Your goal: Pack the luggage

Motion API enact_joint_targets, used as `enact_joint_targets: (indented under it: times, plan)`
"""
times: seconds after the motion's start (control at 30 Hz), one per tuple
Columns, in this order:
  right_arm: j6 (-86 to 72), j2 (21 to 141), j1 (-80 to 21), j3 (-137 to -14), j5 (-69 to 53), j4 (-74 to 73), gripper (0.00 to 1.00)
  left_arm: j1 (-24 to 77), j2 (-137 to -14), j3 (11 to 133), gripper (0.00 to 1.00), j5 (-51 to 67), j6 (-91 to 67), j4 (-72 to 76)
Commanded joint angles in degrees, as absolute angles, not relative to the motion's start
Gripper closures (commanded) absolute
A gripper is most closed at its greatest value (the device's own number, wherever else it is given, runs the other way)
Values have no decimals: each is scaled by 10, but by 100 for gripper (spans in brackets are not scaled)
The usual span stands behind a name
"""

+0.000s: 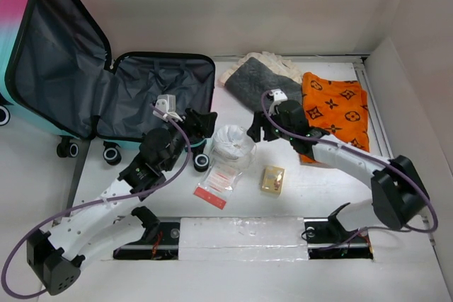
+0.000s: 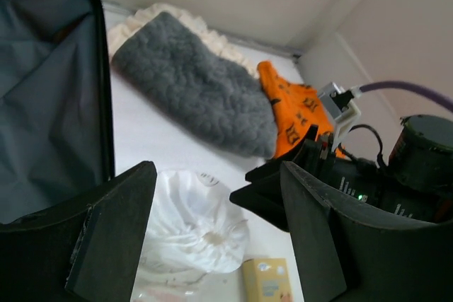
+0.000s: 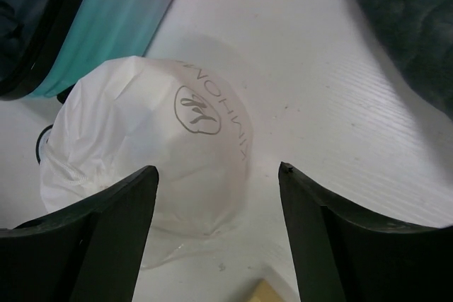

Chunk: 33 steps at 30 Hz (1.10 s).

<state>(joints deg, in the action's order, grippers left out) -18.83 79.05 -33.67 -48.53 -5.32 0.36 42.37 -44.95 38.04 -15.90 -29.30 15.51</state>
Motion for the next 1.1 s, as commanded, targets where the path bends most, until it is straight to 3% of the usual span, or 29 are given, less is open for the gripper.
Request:
enact_joint_targets:
  times: [0.0,0.13,0.23,0.3,0.37,0.4,0.57,0.73,0.87,1.07]
  plan:
    - [-201,817,-356,-517,-107,80,25,422,-449,362,34,-176,-304,140]
    - [-208,841,-367,-517,-115,97,29,422,-443,350,34,-159,-304,146]
    - [-221,860,-367,-512,-120,102,45,422,-438,344,34,-154,-309,151]
    - [-228,867,-367,-506,-120,102,69,422,-438,338,34,-149,-309,151]
    - [-229,856,-367,-501,-99,102,83,422,-438,338,34,-143,-309,157]
    - [-234,851,-367,-501,-91,102,100,422,-438,338,34,-143,-309,163]
    - [-227,772,-367,-509,-60,91,100,422,-438,352,34,-151,-309,177]
    - [-207,729,-373,-607,-54,49,100,422,-427,386,34,-164,-304,221]
    - [-200,769,-378,-699,-86,49,100,422,-402,393,34,-181,-304,251]
    - [-216,946,-407,-920,-167,61,100,422,-318,398,34,-206,-304,275]
